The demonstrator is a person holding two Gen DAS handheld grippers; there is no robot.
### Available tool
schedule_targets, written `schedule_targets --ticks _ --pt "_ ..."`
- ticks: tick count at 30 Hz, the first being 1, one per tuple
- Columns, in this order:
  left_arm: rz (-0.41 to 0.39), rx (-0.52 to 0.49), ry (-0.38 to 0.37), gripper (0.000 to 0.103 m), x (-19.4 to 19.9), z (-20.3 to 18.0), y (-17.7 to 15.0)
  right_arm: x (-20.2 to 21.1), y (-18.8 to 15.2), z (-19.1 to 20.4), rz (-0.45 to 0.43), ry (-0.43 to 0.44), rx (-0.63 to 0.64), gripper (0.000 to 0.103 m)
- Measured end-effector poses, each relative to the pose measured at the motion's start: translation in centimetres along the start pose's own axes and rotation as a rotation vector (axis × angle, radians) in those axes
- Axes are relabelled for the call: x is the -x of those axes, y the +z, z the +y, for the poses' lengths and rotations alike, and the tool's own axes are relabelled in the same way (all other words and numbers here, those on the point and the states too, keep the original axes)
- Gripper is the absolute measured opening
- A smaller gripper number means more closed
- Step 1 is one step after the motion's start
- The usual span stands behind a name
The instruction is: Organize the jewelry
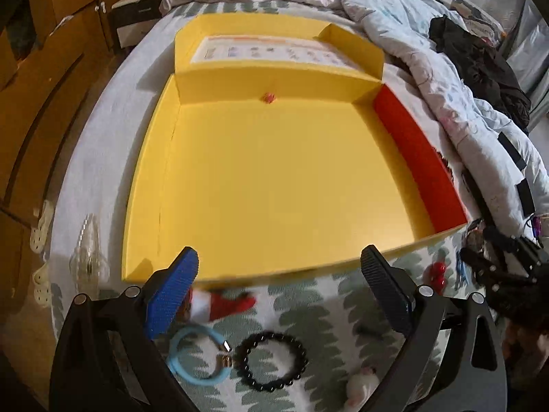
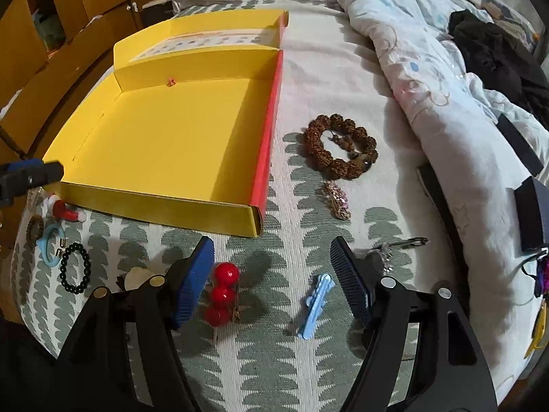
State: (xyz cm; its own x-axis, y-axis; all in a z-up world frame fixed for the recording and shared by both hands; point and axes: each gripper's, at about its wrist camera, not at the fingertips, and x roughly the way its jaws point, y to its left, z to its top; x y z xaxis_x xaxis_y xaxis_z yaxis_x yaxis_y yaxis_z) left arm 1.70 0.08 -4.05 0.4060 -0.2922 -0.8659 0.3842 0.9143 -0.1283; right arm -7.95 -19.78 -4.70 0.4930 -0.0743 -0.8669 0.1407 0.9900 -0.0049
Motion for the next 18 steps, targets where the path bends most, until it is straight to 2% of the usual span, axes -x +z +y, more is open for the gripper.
schedule_targets --ticks 8,16,18 --pt "-0.048 0.008 0.048 0.094 -0.2 0.1 0.5 0.8 0.4 -0.2 -0.061 0.026 -0.017 0.073" --pt "-0.201 -0.024 0.211 0.094 2.2 -0.7 -1.0 1.8 0.0 0.7 -0.119 0.041 -0.005 0.073" --pt "-0.229 -0.025 0.250 0.094 2.6 -0.7 -1.4 1.8 -0.3 1.1 -0.122 0.045 0.003 0.078"
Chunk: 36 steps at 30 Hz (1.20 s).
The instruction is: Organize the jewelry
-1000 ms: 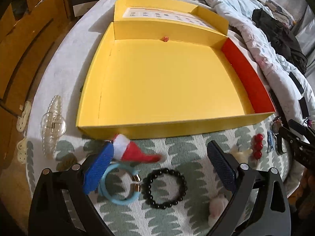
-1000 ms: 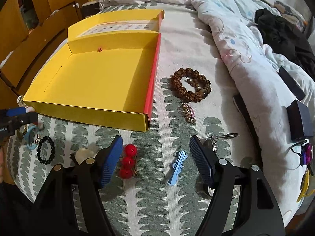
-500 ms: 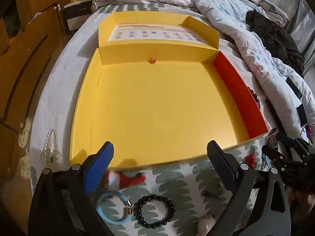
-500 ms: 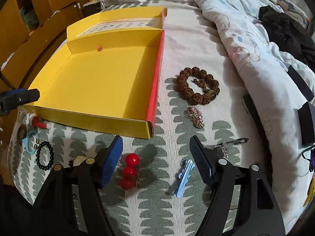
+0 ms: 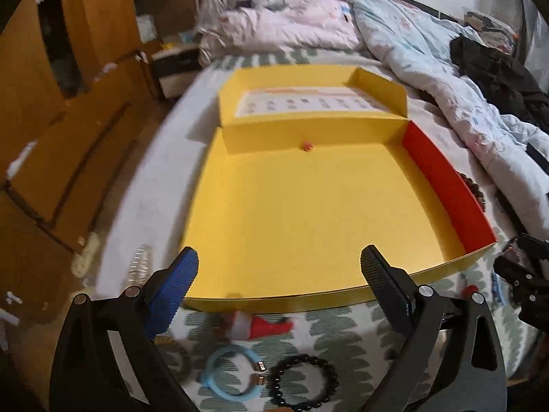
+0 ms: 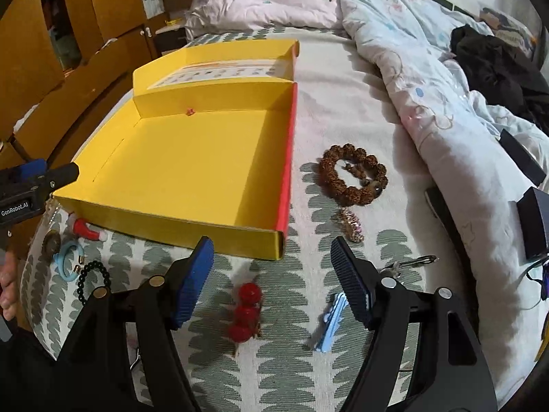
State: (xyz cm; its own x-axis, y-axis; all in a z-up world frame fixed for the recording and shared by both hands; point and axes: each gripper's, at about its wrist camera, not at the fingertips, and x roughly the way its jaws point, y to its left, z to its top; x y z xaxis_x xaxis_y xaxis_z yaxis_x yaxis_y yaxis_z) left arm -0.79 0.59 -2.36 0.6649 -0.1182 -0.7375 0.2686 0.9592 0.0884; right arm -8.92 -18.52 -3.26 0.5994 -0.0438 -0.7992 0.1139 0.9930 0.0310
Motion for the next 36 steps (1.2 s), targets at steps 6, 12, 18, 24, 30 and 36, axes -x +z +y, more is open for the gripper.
schedule_targets --ticks 6,12,18,24,30,36 --pt "-0.084 -0.022 0.095 0.097 1.5 -0.4 -0.8 0.1 -1.4 0.8 -0.017 -0.021 0.034 0.082" --pt "-0.094 0.033 0.077 0.097 2.5 -0.2 -1.6 -0.2 -2.9 0.9 0.003 -0.044 0.047 0.083" --pt "-0.121 0.046 0.093 0.097 3.7 -0.4 -2.3 0.2 -3.4 1.8 -0.014 -0.034 0.073 0.087" --pt "-0.123 0.083 0.076 0.097 4.1 0.1 -2.5 -0.1 -3.5 2.3 -0.018 -0.043 0.092 0.090" --pt "-0.123 0.092 0.085 0.097 4.3 0.2 -2.7 -0.4 -3.6 2.7 -0.017 -0.034 0.098 0.092" --pt "-0.149 0.096 0.121 0.097 4.8 0.2 -3.0 -0.8 -3.7 3.2 -0.007 -0.036 0.114 0.092"
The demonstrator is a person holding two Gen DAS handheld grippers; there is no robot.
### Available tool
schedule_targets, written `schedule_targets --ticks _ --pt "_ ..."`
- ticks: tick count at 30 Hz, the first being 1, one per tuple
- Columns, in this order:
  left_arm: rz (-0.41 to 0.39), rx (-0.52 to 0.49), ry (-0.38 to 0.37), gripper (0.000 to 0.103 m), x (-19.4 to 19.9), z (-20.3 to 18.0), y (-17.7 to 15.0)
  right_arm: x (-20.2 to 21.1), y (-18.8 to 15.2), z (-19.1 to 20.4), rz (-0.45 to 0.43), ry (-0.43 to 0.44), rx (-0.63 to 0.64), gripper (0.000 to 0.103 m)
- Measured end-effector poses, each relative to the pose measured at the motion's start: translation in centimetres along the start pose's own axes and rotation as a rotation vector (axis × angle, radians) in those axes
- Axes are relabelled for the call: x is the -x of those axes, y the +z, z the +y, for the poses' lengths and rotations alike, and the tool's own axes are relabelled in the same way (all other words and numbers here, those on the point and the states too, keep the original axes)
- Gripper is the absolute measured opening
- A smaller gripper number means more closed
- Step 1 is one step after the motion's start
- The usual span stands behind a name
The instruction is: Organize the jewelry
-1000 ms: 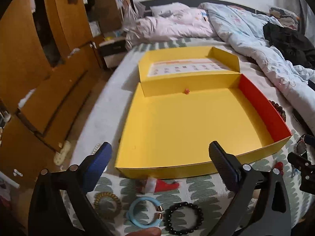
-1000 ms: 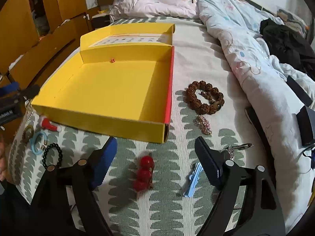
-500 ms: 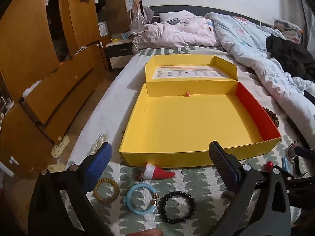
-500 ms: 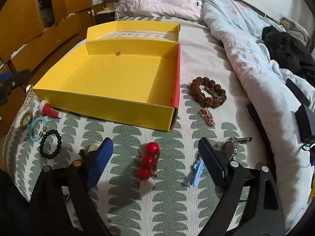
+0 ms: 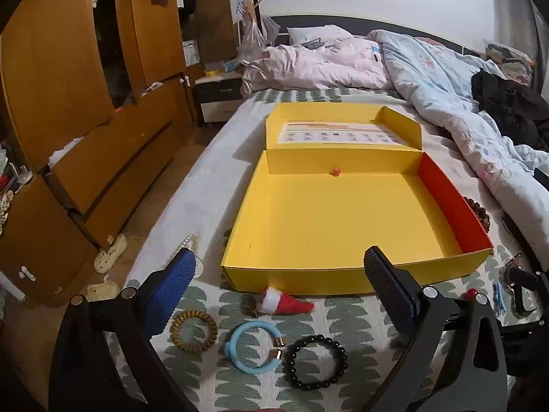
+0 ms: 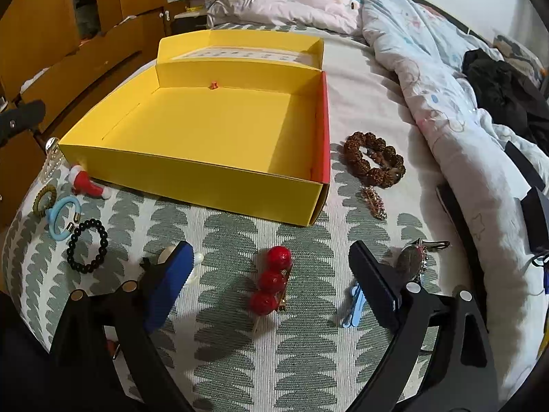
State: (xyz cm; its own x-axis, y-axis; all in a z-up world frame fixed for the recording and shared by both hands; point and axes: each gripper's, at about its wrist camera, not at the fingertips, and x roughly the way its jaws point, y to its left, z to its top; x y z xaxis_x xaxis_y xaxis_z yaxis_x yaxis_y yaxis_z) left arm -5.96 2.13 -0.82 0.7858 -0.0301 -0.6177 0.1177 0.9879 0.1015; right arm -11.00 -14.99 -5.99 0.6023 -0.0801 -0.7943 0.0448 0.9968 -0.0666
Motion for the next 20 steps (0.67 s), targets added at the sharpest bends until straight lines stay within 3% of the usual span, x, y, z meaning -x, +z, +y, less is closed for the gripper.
schedule_targets --ticks 20 --pt "-0.005 -0.001 -0.001 0.097 0.14 0.22 0.08 -0.37 -0.23 -0.52 0.018 -0.015 -0.017 0.092"
